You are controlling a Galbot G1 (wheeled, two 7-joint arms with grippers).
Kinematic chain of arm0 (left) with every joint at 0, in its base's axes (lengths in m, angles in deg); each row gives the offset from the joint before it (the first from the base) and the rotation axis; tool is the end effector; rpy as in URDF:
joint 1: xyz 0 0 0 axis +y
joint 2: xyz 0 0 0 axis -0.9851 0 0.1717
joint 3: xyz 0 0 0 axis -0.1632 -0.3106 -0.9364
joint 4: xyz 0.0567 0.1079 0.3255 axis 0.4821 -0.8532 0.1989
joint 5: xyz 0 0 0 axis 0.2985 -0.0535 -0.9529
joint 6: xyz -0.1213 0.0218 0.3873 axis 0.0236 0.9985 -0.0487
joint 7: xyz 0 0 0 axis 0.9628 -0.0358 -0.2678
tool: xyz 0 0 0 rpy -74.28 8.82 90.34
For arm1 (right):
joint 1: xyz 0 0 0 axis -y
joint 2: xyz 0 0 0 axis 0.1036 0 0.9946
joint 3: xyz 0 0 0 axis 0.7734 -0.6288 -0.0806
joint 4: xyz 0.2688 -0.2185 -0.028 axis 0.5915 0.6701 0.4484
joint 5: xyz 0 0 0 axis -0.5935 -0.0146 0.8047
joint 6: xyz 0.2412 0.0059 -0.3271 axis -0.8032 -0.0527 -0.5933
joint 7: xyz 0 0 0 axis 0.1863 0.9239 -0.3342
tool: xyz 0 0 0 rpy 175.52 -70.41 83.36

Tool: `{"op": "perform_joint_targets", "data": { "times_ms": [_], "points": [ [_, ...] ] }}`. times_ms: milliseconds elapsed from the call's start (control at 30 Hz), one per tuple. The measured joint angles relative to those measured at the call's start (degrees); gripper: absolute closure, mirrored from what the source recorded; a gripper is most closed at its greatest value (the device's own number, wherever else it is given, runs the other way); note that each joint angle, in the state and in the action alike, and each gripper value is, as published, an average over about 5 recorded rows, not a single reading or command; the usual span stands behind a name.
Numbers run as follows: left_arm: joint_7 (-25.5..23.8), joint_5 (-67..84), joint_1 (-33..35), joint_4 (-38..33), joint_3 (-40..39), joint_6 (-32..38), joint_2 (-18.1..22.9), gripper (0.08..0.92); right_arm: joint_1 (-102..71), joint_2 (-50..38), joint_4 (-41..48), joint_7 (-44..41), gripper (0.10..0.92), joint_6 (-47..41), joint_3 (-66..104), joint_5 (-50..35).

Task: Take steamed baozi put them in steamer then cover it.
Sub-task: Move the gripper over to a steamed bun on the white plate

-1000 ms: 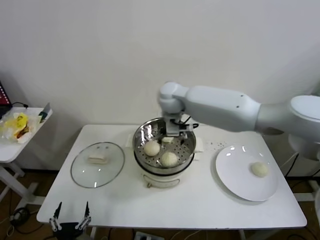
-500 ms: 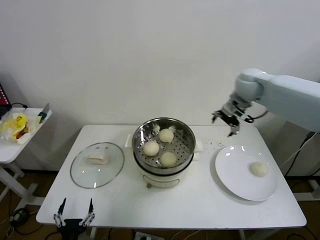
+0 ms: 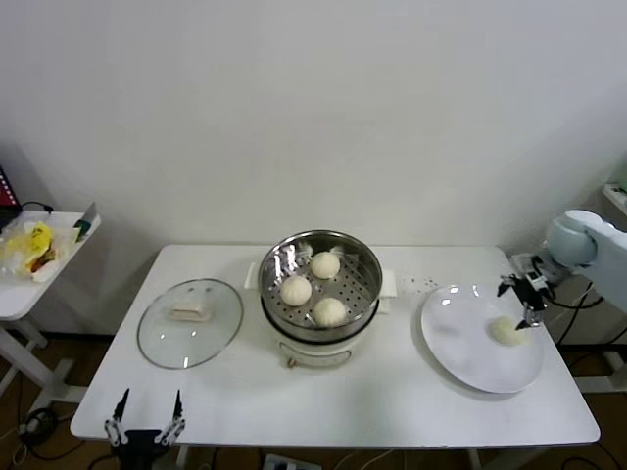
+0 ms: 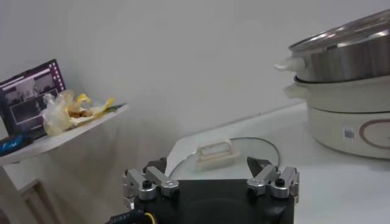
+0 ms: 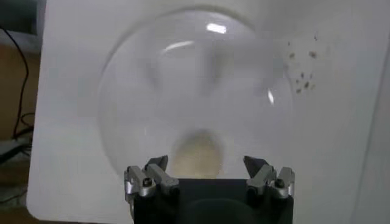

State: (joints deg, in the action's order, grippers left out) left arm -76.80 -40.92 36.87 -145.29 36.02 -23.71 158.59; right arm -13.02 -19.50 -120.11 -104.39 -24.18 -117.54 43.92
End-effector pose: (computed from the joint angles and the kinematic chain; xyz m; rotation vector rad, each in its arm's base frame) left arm 0.1224 0.0734 -0.3845 0.2498 -2.8844 -0.4737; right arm 0.5614 -0.2778 -0.1737 1.1506 -1.2395 1.3502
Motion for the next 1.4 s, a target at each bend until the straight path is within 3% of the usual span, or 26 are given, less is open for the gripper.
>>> {"op": "perform_joint_targets", "data": {
  "times_ms": [600,1133,1400],
  "points": [
    [0.08,-0.35,-0.27,0.66,0.22,-0.35,0.33,0.177,-10.13,6.53,12.57,0.0,0.203,0.09,11.31,6.06],
    [0.21,-0.2,-0.33,1.0,0.48,-0.47,0.36,0.177,-12.51,12.22,18.65,-0.12,0.204,1.46,15.12,9.84],
    [0.3,-0.16,-0.23,0.93,0.49,-0.52,0.36,0.177,-12.53,13.31,20.02,-0.38,0.314,1.59,15.88,10.51]
  ]
}}
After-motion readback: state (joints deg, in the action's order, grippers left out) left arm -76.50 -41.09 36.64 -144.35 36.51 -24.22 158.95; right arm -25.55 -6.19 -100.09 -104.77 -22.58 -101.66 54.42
